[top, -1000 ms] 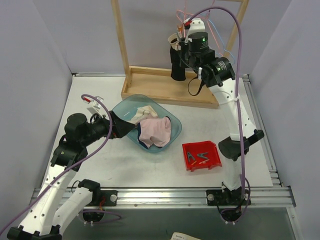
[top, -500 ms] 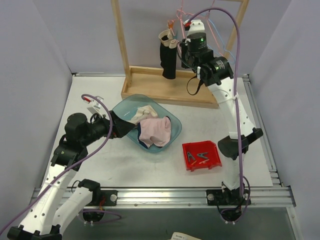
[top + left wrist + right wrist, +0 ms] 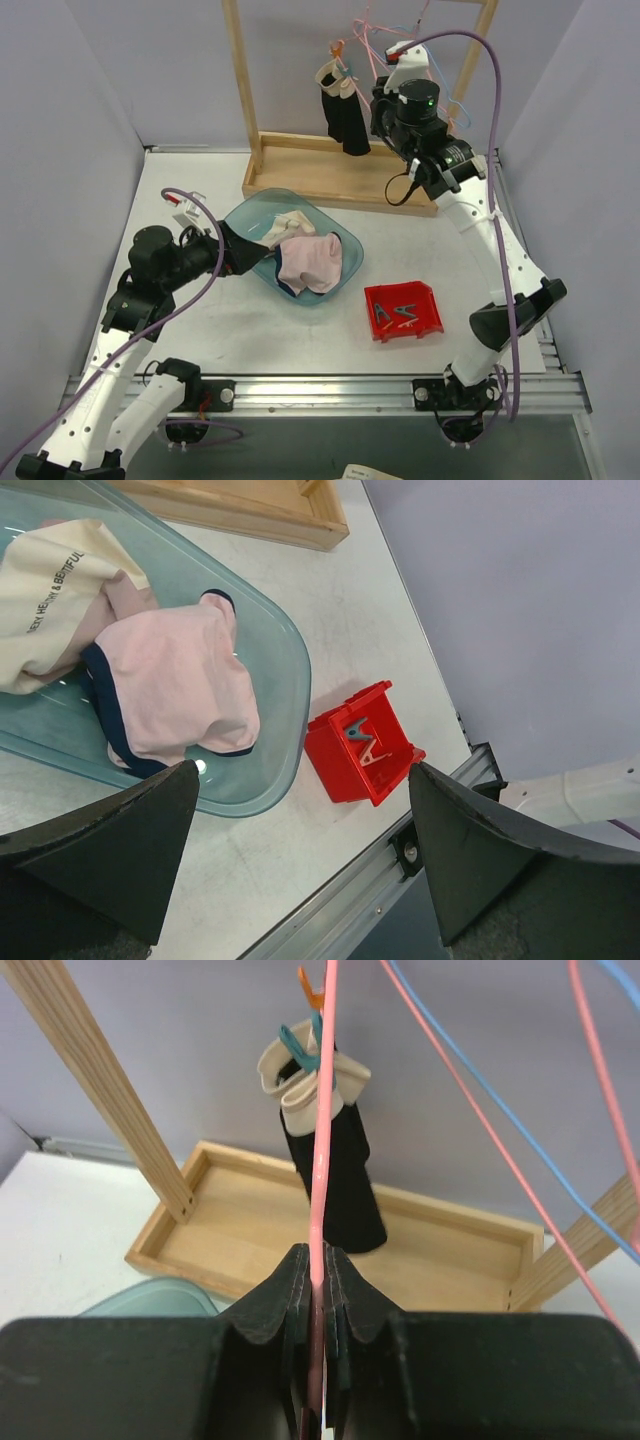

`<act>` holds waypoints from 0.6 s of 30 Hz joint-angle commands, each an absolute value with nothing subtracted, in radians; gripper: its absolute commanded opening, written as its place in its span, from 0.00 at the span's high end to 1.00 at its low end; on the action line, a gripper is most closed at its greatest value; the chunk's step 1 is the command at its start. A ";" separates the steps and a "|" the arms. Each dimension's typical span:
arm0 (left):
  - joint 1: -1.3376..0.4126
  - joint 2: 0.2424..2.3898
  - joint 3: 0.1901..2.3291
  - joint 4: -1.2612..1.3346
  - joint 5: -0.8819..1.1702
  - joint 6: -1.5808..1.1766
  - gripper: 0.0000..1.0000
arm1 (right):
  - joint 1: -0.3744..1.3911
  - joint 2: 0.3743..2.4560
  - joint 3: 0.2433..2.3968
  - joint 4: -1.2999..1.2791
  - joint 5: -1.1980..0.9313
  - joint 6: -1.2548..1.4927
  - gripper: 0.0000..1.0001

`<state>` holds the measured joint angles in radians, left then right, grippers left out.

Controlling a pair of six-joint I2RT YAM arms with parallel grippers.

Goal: Remove the underwear clipped to the hanger
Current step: Pick up the hanger from the clothesline.

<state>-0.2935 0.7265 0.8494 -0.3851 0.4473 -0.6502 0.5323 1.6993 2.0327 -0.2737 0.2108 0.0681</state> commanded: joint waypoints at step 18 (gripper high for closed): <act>-0.284 0.719 0.888 -0.374 0.459 -0.630 0.05 | 0.477 1.482 1.766 0.203 0.008 0.044 1.00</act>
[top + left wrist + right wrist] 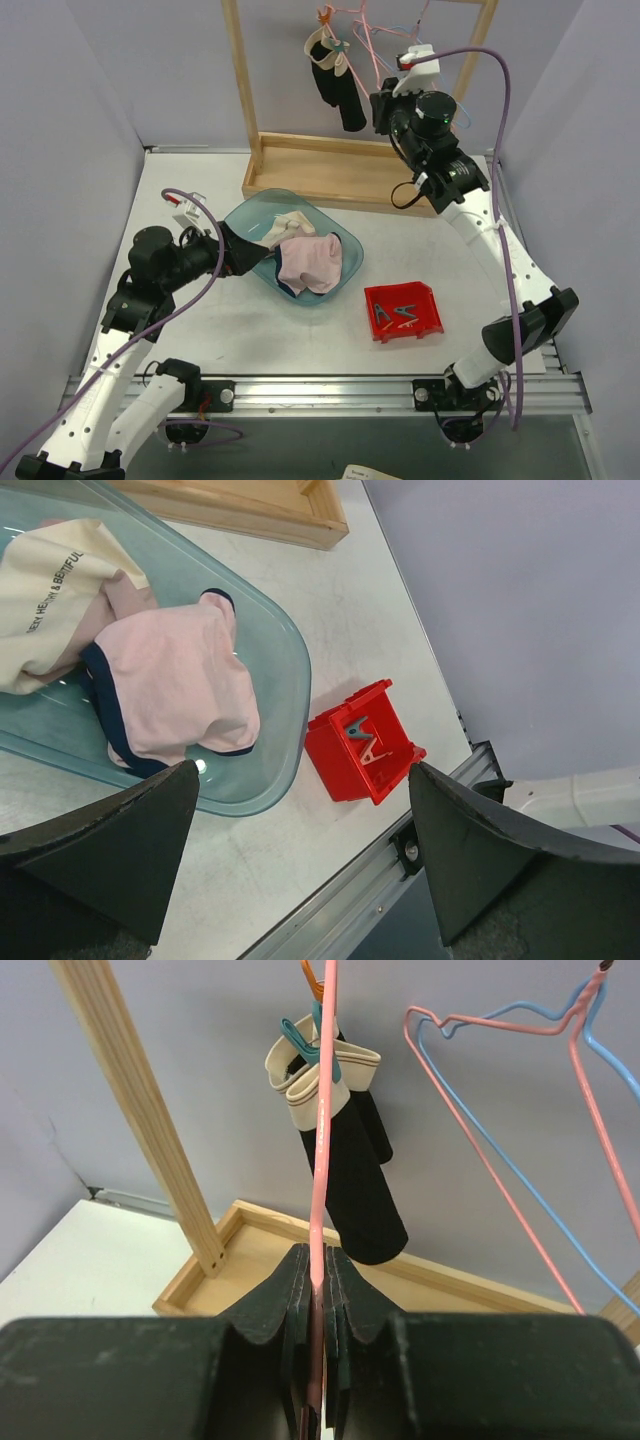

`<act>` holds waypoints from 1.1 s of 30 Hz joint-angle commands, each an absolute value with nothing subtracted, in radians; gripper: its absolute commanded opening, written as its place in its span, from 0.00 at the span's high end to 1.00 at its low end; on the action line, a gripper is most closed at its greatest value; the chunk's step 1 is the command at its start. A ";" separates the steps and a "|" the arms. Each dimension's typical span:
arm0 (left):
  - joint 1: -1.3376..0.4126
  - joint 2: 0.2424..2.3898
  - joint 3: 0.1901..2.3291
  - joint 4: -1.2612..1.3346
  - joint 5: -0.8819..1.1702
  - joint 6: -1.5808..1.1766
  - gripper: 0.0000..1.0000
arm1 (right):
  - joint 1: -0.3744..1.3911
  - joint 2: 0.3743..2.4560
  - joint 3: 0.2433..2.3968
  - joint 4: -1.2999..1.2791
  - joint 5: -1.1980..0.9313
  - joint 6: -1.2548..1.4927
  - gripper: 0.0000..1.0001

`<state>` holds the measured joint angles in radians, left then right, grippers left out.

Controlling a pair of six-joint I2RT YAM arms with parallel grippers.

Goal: Remove the underwear clipped to the hanger
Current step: Pick up the hanger from the clothesline, then remove the underwear from the hanger.

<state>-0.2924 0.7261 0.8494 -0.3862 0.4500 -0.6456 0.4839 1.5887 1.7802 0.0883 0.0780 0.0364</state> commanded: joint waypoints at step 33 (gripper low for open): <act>-0.402 0.943 1.196 -0.083 0.648 -0.692 0.06 | 0.485 0.647 0.876 0.150 -0.534 0.318 1.00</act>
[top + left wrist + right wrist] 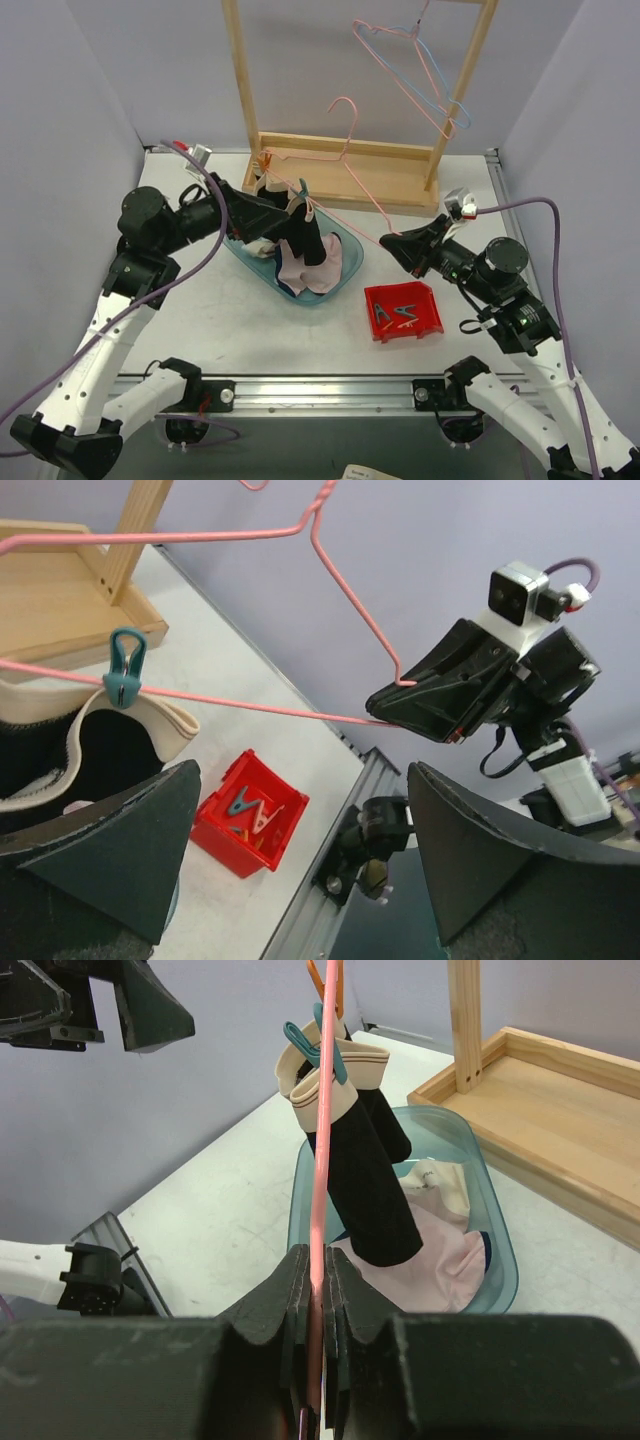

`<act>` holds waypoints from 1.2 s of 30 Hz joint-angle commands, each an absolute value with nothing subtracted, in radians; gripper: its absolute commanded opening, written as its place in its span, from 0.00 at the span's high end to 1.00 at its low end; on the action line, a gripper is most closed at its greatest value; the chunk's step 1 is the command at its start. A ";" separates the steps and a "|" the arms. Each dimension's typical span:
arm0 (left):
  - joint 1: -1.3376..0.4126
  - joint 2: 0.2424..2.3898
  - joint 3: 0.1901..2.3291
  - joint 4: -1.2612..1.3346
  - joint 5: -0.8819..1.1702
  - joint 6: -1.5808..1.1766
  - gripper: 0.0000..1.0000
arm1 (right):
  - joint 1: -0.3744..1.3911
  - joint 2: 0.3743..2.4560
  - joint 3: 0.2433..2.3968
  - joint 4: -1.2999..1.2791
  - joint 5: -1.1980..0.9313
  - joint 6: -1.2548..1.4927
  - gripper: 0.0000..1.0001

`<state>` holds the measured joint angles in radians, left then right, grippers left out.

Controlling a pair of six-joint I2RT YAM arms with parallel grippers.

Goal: Remove the underwear clipped to the hanger
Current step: Remove the underwear from the hanger.

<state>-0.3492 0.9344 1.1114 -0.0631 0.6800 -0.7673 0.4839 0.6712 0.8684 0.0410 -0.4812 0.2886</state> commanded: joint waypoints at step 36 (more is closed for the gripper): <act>-0.951 1.201 1.342 -0.256 -0.558 -0.227 0.03 | 0.506 0.680 0.862 0.190 -0.549 0.353 1.00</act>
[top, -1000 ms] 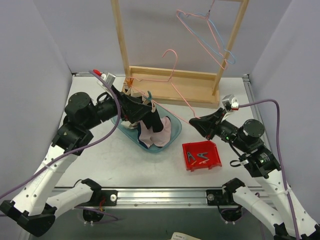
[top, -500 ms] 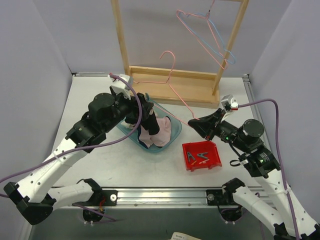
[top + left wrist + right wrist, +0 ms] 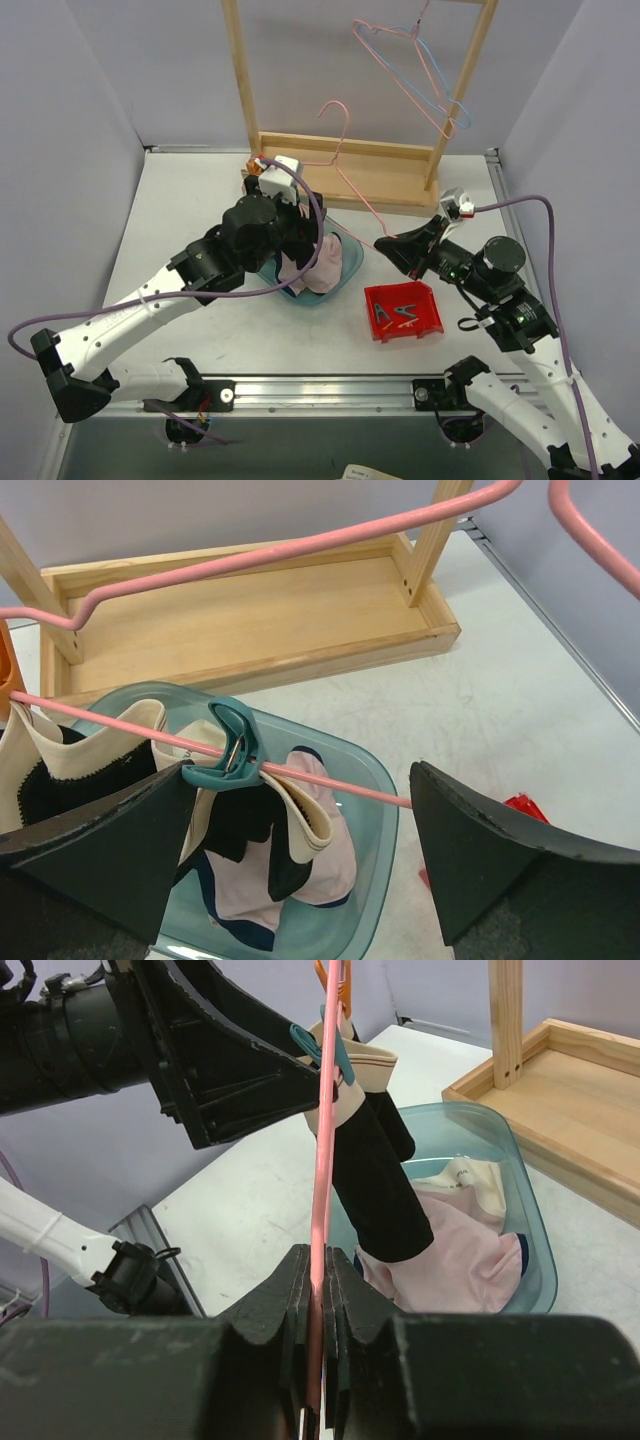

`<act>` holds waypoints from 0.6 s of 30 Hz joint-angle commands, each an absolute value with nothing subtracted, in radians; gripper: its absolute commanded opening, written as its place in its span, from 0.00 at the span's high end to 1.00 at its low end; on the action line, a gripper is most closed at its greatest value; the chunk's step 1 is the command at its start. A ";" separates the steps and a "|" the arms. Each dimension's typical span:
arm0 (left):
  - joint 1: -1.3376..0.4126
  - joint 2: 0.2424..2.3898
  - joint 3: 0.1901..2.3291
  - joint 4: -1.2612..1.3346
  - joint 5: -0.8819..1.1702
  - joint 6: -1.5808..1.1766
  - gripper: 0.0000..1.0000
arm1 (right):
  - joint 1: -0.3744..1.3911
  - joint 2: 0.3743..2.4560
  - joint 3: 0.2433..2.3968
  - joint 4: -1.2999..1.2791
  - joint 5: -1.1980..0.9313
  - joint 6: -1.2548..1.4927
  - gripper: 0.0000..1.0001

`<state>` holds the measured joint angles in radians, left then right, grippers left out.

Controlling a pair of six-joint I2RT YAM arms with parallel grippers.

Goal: Remove the underwear clipped to the hanger
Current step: Remove the underwear from the hanger.

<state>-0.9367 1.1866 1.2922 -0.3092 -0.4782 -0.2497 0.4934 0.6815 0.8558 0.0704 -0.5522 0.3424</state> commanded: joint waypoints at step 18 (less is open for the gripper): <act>-0.968 1.198 1.328 -0.124 -0.124 -0.393 0.52 | 0.508 0.709 0.896 0.189 -0.469 0.353 1.00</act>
<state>-0.9562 1.2118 1.2949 -0.2230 -0.2672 -0.3279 0.5049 0.7082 0.8558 0.0879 -0.4938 0.3485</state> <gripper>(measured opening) 0.482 0.063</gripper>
